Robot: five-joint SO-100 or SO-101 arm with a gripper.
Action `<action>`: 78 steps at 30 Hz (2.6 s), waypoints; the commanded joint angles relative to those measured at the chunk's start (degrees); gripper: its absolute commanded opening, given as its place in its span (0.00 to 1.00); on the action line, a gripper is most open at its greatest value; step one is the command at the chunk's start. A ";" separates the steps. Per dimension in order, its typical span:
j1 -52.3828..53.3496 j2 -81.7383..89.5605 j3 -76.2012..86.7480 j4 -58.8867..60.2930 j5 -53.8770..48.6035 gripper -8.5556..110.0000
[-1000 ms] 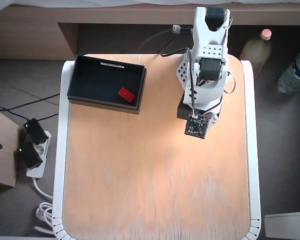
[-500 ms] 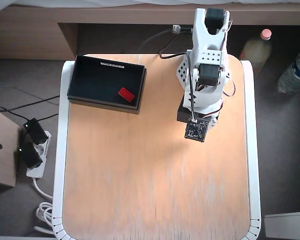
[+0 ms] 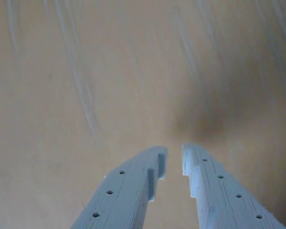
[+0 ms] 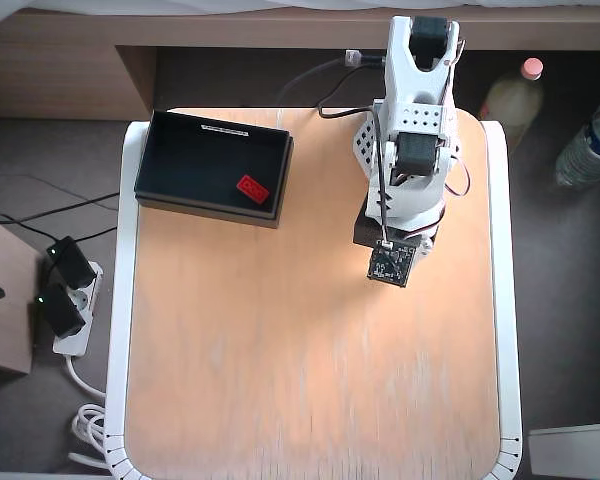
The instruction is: Grasp a lego block and put it in the bin.
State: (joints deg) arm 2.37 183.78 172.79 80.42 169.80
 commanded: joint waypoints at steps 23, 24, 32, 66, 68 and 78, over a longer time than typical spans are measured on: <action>-2.29 5.19 8.53 -0.62 2.55 0.08; -2.29 5.19 8.53 -0.62 2.90 0.08; -2.29 5.19 8.61 -0.53 3.52 0.08; -2.29 5.19 8.70 -0.53 3.87 0.08; -2.29 5.19 8.70 -0.53 3.87 0.08; -2.29 5.19 8.70 -0.53 3.87 0.08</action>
State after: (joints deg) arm 1.41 183.78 172.88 80.16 172.97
